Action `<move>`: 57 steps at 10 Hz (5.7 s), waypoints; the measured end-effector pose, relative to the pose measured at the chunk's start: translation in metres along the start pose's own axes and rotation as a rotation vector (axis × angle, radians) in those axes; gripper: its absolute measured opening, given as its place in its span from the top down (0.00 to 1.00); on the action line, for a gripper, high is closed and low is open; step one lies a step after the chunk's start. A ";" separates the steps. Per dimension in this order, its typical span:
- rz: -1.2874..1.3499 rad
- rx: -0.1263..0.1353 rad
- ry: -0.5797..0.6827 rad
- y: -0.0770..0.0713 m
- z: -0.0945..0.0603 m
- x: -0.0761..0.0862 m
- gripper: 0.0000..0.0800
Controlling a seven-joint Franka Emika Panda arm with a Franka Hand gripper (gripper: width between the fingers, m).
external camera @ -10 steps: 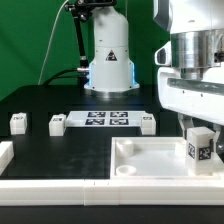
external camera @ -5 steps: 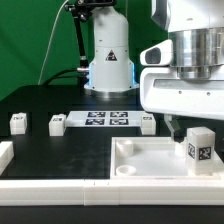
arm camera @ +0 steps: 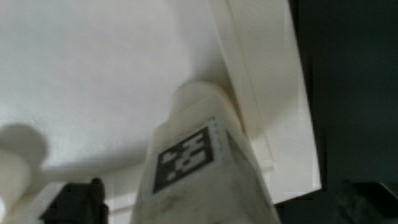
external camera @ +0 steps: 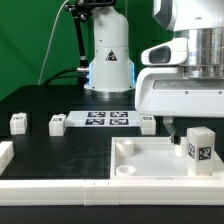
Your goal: Assemble one leg
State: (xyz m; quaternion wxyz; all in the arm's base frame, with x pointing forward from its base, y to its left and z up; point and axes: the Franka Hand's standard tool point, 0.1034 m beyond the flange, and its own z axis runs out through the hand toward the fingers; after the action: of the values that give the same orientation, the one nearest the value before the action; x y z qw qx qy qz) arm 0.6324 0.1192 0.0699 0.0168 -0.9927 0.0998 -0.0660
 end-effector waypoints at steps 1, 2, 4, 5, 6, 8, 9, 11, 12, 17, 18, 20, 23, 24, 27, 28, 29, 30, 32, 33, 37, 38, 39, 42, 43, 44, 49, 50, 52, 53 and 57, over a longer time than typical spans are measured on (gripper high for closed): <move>-0.060 -0.003 0.001 0.002 0.000 0.001 0.19; -0.143 -0.005 0.001 0.003 0.000 0.001 0.34; -0.155 -0.005 0.001 0.003 0.000 0.001 0.51; -0.155 -0.005 0.001 0.003 0.000 0.001 0.64; -0.150 -0.005 0.001 0.003 0.000 0.001 0.64; -0.123 -0.004 0.000 0.003 0.000 0.001 0.64; -0.040 0.010 -0.004 0.005 0.001 0.001 0.64; 0.243 0.035 -0.016 0.008 0.001 0.002 0.64; 0.351 0.035 -0.019 0.006 0.001 0.001 0.64; 0.870 0.029 -0.031 0.000 0.002 -0.003 0.64; 0.950 0.029 -0.033 -0.001 0.002 -0.004 0.64; 0.932 0.028 -0.032 0.000 0.002 -0.003 0.54; 0.726 0.023 -0.033 -0.002 0.001 -0.003 0.22; 0.646 0.010 -0.041 -0.005 0.000 -0.004 0.20; 0.285 0.002 -0.025 -0.005 -0.003 0.000 0.19; 0.226 0.002 -0.024 -0.005 -0.003 0.001 0.19; 0.107 0.002 -0.022 -0.003 -0.004 0.002 0.19; -0.001 0.003 -0.021 0.001 -0.004 0.004 0.19; -0.152 0.002 -0.021 0.008 -0.004 0.008 0.19; -0.211 -0.002 -0.019 0.007 -0.004 0.007 0.19; -0.257 -0.007 -0.016 0.008 -0.003 0.006 0.41; -0.225 -0.008 -0.016 0.008 -0.003 0.006 0.64; -0.228 -0.008 -0.016 0.008 -0.003 0.006 0.64; 0.086 -0.003 -0.018 0.007 -0.003 0.005 0.64; 0.160 -0.003 -0.019 0.007 -0.002 0.005 0.64; 0.305 0.002 -0.022 0.005 -0.002 0.004 0.64; 0.730 -0.003 -0.025 0.003 -0.002 0.002 0.64; 0.815 -0.003 -0.026 0.003 -0.002 0.002 0.64; 0.833 -0.002 -0.028 0.003 -0.002 0.002 0.64; 0.800 -0.002 -0.028 0.003 -0.002 0.002 0.64; 0.532 0.002 -0.027 0.002 -0.002 0.002 0.20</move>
Offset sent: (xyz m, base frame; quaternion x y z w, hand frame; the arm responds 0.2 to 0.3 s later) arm 0.0000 0.0000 0.0000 0.0000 0.0000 0.0000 1.0000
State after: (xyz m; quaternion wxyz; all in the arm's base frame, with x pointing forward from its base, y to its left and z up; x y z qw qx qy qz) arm 0.6334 0.1168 0.0717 0.0360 -0.9322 0.3571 -0.0461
